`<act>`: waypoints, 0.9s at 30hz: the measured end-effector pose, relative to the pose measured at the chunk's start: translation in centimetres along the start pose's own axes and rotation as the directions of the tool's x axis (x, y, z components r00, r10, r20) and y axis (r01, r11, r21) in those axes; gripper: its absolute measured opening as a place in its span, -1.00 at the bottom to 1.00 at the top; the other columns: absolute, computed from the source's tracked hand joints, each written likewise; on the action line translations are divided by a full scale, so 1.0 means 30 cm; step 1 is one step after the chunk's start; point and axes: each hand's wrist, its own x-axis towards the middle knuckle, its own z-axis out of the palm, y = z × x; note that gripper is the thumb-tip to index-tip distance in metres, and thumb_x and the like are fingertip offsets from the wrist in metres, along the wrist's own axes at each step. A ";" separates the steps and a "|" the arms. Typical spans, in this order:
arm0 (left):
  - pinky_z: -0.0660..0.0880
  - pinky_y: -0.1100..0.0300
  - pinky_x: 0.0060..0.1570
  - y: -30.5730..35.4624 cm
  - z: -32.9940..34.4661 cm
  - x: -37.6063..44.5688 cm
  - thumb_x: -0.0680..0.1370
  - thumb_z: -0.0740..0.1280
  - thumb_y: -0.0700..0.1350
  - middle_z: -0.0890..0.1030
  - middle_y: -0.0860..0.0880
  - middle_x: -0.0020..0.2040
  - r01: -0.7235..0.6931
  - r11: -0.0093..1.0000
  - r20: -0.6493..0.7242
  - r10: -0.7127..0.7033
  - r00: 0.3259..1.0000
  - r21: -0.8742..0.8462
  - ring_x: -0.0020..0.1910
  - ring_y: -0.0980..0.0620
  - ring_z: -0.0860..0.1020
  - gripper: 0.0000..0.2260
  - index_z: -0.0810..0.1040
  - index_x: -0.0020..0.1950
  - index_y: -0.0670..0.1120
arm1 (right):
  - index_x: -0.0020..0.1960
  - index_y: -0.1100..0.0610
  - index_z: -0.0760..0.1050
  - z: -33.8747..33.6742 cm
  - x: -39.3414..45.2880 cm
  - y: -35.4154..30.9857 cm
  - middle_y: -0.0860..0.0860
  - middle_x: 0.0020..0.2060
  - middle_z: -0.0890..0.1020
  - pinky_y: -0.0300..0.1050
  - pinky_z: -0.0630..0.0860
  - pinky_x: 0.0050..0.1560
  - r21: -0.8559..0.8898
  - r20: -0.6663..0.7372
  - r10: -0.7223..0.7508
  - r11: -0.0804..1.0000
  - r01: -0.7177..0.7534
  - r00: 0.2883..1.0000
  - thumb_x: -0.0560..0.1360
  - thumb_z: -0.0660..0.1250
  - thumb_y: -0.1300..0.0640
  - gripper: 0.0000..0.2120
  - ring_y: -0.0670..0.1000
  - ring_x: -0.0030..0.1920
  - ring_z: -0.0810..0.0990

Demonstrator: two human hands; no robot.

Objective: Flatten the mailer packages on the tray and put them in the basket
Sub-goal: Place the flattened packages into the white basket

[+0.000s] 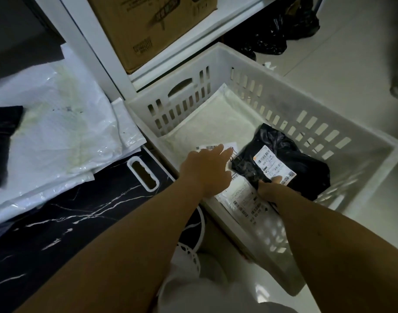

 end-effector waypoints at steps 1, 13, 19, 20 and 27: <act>0.25 -0.05 0.37 -0.001 0.001 0.000 0.60 0.09 0.10 0.08 0.02 0.57 -0.002 1.000 -0.010 0.002 1.000 0.002 0.46 -0.11 0.25 -0.46 0.03 0.56 0.05 | 0.58 0.16 -0.13 -0.006 -0.007 -0.003 0.28 0.54 -0.09 0.24 -0.01 0.48 -0.010 0.010 -0.018 1.000 0.018 1.000 0.61 -0.07 -0.20 -0.32 0.36 0.51 -0.03; 0.28 0.00 0.33 -0.002 -0.003 -0.024 0.61 0.13 0.01 0.18 -0.07 0.54 -0.008 0.998 -0.152 -0.002 0.988 -0.069 0.40 -0.10 0.35 -0.48 0.10 0.55 0.00 | 0.35 0.17 0.40 -0.065 -0.082 -0.015 0.21 0.29 0.47 0.20 0.37 0.30 -0.047 -0.165 -0.165 0.986 0.159 0.972 0.52 0.01 -0.06 -0.48 0.27 0.29 0.44; 0.31 0.02 0.33 -0.018 -0.032 -0.122 0.60 0.13 0.01 0.19 -0.14 0.53 0.010 0.988 -0.194 -0.040 0.980 -0.154 0.39 -0.14 0.37 -0.49 0.16 0.55 -0.03 | 0.39 0.18 0.35 -0.163 -0.343 -0.108 0.20 0.36 0.43 0.10 0.32 0.32 -0.049 -0.320 -0.226 0.974 0.222 0.920 0.58 0.02 -0.01 -0.54 0.23 0.34 0.40; 0.29 0.03 0.36 -0.026 -0.044 -0.153 0.61 0.14 0.00 0.17 -0.14 0.54 0.020 0.988 -0.198 -0.051 0.979 -0.154 0.41 -0.13 0.34 -0.49 0.15 0.55 -0.03 | 0.39 0.19 0.35 -0.185 -0.391 -0.132 0.20 0.36 0.42 0.12 0.33 0.33 -0.063 -0.314 -0.251 0.968 0.244 0.915 0.60 0.04 0.01 -0.56 0.24 0.34 0.40; 0.22 -0.07 0.42 -0.092 -0.144 -0.375 0.64 0.10 0.01 0.03 -0.10 0.57 0.155 0.955 -0.184 -0.204 0.961 -0.251 0.50 -0.14 0.17 -0.50 0.07 0.56 -0.01 | 0.14 0.23 0.51 -0.240 -0.721 -0.260 0.23 0.23 0.52 0.00 0.43 0.13 -0.167 -0.304 -0.527 0.850 0.500 0.794 0.59 0.13 0.18 -0.76 0.24 0.22 0.50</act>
